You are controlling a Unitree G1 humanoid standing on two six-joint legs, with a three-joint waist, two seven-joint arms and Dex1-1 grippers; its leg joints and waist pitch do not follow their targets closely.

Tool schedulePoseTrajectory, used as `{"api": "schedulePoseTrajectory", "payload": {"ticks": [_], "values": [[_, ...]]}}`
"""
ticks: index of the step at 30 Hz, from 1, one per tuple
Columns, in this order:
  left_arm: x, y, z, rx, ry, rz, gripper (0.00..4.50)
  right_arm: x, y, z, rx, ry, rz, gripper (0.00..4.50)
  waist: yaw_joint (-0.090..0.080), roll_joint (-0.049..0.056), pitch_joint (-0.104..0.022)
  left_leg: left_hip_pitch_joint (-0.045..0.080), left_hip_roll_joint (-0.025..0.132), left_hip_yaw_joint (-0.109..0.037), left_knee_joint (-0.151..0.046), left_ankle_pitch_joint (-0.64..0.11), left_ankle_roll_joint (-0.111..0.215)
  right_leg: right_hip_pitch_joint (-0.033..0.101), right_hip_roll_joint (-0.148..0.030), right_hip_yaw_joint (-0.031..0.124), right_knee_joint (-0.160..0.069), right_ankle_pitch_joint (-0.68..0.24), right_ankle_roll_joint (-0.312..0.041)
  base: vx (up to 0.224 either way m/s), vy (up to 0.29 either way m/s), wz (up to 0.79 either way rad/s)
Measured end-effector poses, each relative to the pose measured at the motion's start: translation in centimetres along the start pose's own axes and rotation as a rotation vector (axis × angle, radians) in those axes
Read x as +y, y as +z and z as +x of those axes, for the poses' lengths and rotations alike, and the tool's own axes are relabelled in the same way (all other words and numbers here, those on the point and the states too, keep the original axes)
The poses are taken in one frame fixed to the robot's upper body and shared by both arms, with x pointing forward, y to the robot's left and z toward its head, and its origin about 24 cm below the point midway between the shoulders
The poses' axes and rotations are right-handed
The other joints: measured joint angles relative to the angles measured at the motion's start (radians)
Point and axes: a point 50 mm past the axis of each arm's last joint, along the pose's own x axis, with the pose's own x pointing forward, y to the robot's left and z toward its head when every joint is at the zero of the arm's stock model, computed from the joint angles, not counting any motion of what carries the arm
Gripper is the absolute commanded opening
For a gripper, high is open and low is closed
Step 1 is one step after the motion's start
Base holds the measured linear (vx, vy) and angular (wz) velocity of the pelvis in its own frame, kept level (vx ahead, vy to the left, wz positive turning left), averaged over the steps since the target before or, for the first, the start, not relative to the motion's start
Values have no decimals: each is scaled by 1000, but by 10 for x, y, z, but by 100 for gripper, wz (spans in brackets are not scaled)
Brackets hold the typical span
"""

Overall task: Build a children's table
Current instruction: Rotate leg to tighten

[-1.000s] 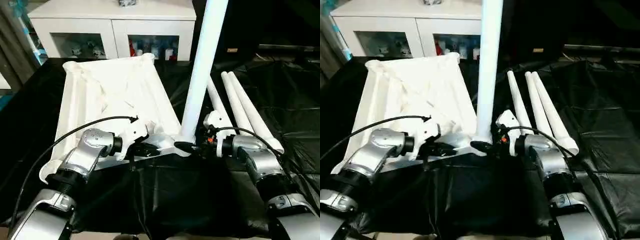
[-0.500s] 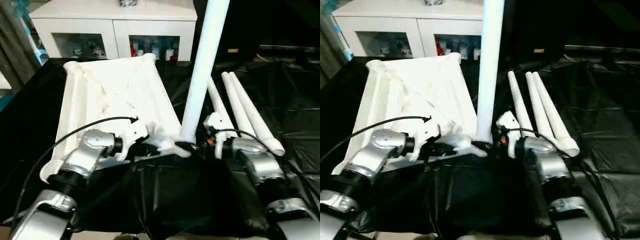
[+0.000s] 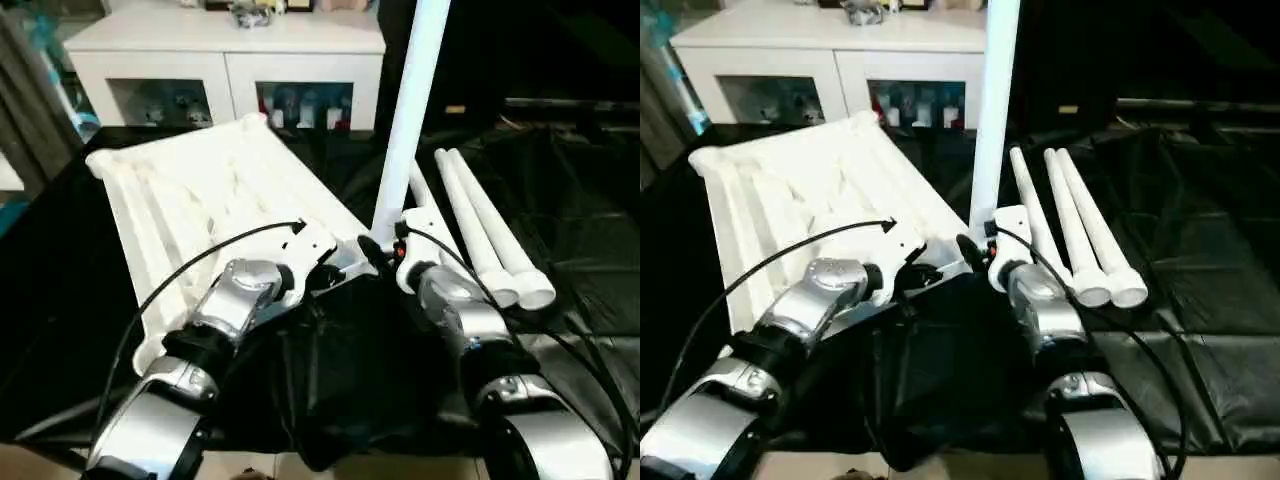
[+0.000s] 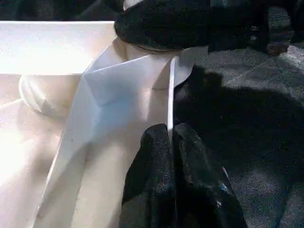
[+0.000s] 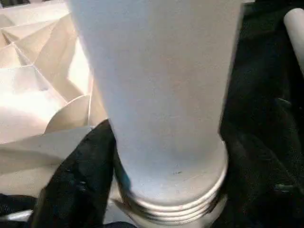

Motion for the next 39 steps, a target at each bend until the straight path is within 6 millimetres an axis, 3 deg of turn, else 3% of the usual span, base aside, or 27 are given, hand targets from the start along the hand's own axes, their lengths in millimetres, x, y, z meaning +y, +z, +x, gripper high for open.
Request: {"api": "schedulePoseTrajectory", "payload": {"ticks": [5,10,13,15,20,27,34,39], "values": [[5,-3,-10,0,-44,23,0,-2,0,-5,-19,115,-24,388,-13,0,0,-1,-3,0,0,0,0,-2,-1,2,2,1,-1,0,0,0],[6,-10,-29,-13,-139,73,0,-7,-1,-18,-3,316,-109,388,-11,0,0,-2,-1,0,-1,0,1,-4,-1,2,6,16,-11,11,-5,1],[4,-13,-39,-26,-224,107,0,-12,3,-27,23,437,-185,388,-2,0,0,-6,2,1,-2,1,1,-10,1,1,13,16,-12,63,-27,3],[3,-11,-42,-31,-264,127,0,-12,5,-29,23,488,-208,388,15,2,-1,-17,7,3,6,4,6,-21,2,0,24,11,-9,63,-27,1],[4,-13,-55,-26,-312,146,0,-20,9,-39,45,586,-238,388,23,1,-2,-29,10,3,10,3,8,-35,3,-1,30,8,-12,0,0,0],[5,-19,-62,-11,-342,144,0,-20,5,-45,66,666,-233,373,18,-1,0,-29,12,4,18,0,3,-35,3,0,36,7,-12,0,0,0],[3,-21,-64,-10,-339,145,0,-16,2,-46,70,699,-197,318,17,-5,1,-27,12,4,18,1,3,-32,3,1,37,8,-12,0,0,0],[2,-18,-52,-17,-257,128,0,-12,-2,-35,41,544,-163,285,13,-7,-1,-19,12,5,17,0,2,-27,3,1,38,8,-12,0,0,0]]}}
